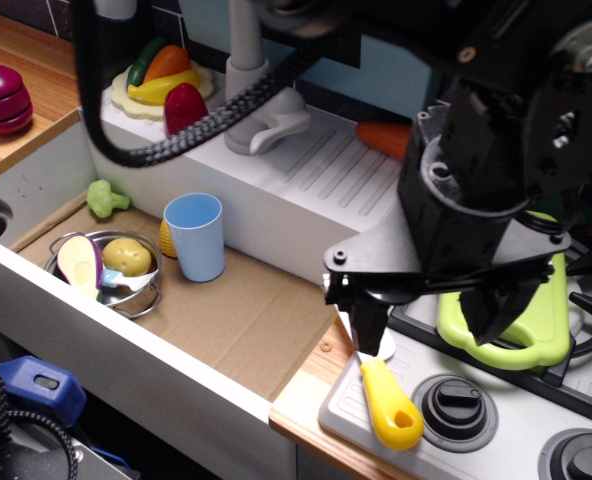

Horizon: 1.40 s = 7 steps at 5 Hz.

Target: Put knife on cutting board

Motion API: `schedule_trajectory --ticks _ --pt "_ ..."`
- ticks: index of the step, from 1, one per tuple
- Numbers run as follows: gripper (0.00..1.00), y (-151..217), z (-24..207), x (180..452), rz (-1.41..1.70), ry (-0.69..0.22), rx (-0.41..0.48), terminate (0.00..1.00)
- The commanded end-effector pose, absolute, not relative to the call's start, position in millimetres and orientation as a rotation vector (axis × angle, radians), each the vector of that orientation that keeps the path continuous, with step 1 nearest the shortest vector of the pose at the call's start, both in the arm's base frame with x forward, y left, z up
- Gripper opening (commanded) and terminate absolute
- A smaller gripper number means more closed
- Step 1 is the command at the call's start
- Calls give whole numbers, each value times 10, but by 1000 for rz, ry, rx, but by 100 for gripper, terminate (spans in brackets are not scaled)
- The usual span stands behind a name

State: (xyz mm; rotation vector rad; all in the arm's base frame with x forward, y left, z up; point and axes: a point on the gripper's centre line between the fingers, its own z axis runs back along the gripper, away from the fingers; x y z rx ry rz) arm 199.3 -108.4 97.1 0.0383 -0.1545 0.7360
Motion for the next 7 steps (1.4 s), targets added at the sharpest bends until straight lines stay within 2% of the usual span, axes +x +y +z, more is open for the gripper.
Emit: schedule_trajectory --ticks 1,2,4,7 --pt "100 -1084 971 1993 736 -154 38 0" --pt "100 -1084 902 2060 762 -157 61 0" --pt "100 -1030 731 2120 775 -174 51 0" --pt "100 -900 389 1989 801 -178 6 0"
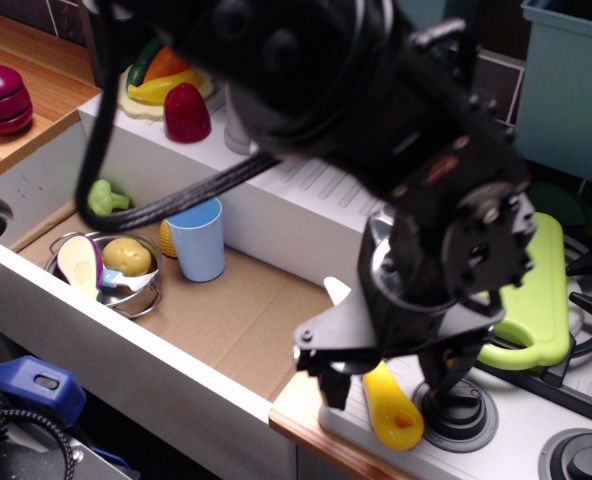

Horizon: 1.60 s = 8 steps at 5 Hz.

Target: Put knife on cutting board

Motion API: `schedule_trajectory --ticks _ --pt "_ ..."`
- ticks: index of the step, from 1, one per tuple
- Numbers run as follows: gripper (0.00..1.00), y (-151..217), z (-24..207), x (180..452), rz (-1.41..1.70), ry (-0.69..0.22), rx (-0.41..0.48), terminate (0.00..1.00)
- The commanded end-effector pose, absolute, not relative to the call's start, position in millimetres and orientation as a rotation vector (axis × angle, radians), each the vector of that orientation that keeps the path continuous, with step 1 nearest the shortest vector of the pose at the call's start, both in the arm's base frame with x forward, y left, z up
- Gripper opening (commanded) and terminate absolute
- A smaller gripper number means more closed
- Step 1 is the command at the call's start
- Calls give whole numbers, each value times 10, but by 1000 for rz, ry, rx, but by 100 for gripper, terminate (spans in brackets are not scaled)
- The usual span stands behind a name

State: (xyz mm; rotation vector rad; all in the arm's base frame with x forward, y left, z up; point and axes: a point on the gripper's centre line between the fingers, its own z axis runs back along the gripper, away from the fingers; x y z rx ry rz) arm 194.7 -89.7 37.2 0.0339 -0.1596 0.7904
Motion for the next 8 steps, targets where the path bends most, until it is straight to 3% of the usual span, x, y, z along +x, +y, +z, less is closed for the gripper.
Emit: schedule_trajectory --ticks 1,3,4,6,8 --pt "100 -864 306 1985 833 -182 14 0" --pt "100 -812 179 2093 848 -186 -9 0" --pt "0 -816 163 2156 870 -178 -3 0" --pt "0 -889 253 2111 889 -145 -10 0" --pt "0 -868 545 2117 874 -137 38 0"
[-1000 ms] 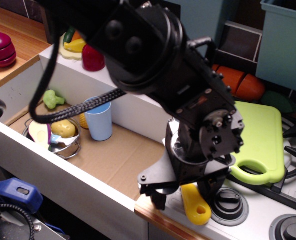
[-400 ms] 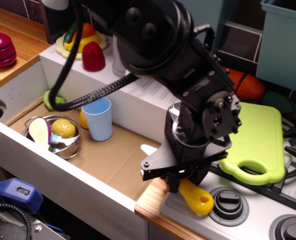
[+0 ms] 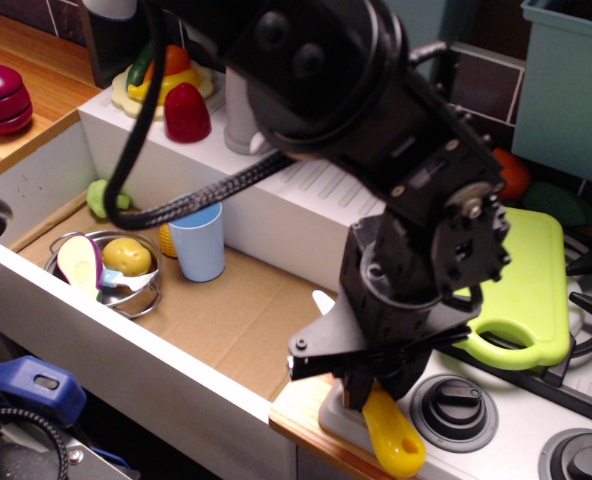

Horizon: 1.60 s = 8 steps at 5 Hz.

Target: Put knife on cutting board

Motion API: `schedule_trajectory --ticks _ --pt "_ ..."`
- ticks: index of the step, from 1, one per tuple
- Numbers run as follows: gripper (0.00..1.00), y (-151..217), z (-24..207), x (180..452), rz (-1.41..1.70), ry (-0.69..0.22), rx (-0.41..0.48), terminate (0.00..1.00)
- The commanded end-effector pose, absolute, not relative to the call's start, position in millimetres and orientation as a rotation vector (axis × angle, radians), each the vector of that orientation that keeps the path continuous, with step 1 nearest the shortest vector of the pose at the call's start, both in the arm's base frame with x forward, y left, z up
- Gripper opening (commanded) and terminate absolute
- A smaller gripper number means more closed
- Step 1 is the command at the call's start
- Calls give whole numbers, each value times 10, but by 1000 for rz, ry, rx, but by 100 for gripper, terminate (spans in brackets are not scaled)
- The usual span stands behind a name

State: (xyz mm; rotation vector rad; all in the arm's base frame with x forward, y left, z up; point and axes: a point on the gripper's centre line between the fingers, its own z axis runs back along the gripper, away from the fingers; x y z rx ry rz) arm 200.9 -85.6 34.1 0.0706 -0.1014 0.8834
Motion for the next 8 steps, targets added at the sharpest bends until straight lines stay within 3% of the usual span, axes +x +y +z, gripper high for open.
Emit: schedule_trajectory --ticks 1,2,4,5,7,8 --pt "0 -840 713 2167 843 -204 68 0" --pt "0 -891 909 2296 789 -285 69 0" --pt "0 -1159 1079 2743 677 -428 3 0" --pt "0 -1271 1077 2952 659 -444 -18 0" --pt "0 -1321 924 3093 643 -469 -73 0" --pt "100 -1315 863 3085 653 -476 -107 100"
